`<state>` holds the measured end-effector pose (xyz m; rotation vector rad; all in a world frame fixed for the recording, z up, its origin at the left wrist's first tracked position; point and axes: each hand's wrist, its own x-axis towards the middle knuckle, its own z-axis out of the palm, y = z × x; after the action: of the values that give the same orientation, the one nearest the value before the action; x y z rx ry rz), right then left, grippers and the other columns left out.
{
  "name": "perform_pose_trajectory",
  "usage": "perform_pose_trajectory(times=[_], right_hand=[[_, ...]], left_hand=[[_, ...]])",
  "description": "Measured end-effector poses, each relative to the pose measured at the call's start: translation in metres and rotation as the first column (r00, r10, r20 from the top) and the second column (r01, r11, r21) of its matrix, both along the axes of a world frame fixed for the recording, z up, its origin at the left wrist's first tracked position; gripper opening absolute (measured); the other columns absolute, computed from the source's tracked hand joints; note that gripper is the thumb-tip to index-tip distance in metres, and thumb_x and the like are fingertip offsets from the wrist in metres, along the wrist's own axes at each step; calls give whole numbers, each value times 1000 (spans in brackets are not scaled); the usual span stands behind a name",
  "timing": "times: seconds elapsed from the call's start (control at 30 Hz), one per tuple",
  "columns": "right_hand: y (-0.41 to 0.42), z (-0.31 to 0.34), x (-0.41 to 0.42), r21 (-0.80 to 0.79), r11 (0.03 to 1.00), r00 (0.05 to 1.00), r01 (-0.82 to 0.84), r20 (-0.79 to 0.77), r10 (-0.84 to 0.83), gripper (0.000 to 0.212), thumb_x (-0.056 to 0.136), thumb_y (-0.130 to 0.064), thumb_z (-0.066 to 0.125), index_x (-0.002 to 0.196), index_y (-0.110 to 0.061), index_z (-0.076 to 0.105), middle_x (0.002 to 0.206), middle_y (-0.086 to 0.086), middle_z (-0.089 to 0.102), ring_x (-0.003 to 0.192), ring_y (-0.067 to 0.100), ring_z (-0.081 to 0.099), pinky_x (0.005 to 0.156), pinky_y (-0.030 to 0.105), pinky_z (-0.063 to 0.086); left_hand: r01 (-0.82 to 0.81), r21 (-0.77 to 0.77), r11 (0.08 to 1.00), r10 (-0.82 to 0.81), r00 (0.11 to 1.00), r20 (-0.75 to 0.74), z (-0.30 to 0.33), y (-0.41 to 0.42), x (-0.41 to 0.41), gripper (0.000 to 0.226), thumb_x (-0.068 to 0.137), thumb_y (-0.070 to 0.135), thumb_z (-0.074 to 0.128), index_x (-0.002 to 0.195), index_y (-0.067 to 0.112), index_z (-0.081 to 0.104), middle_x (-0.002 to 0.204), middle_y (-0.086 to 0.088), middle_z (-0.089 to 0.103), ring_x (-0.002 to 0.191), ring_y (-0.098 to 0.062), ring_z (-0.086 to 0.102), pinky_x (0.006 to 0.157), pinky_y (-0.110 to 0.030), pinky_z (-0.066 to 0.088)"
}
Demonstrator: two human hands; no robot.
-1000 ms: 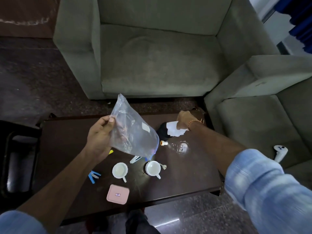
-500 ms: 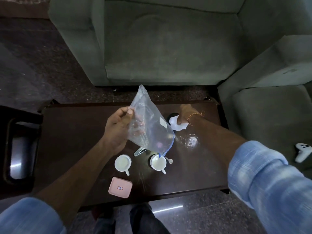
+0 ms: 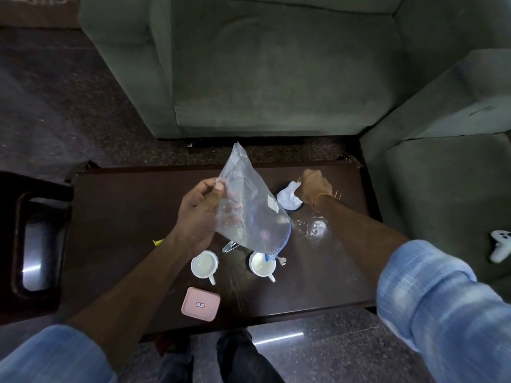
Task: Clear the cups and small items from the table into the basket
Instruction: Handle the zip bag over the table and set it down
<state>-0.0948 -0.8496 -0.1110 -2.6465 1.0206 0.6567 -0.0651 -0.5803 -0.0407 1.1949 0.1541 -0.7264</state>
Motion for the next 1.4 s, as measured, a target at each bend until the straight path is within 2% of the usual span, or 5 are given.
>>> perform_pose_trajectory(times=[0.27,0.4,0.57,0.9,1.4], right_hand=[[17,37,-14,274,962,876,0,463,-133,35,85,-34,70,115,-15,67,113,3,69,107,18,65,87,20,48],[35,81,-12,891,431,863,-142,325,-388,38,86,-31,67,123,-23,64,121,-4,69,118,8,60,101,30,43],[54,139,0,982,49,954,-185,191,-231,51,75,-2,53,125,-7,55,111,7,66,104,20,62,92,34,49],[110,203,-24,969,80,840,-232,241,-486,31,84,14,59,107,-6,64,90,13,73,70,20,71,62,31,59],[123,199,-93,961,237,664,-142,270,-697,34,85,9,53,82,-16,77,78,11,71,62,26,61,61,33,53]], left_hand=[[26,-1,1000,-26,1000,-2,11,2,1,20,99,20,51,112,7,58,97,-7,70,81,-17,68,70,-36,61],[145,-5,989,-145,989,-13,32,6,8,20,97,23,54,111,9,60,96,-6,70,83,-18,67,72,-36,59],[306,-57,950,-307,952,0,85,31,32,16,88,24,59,98,14,65,91,-4,71,77,-14,68,73,-30,58],[245,-44,969,-248,963,-105,129,108,42,68,76,68,59,123,20,66,121,-11,69,104,-27,69,82,-43,59],[330,231,915,-379,900,215,135,90,7,19,88,-8,60,90,4,76,94,-12,76,73,-19,72,56,-27,58]])
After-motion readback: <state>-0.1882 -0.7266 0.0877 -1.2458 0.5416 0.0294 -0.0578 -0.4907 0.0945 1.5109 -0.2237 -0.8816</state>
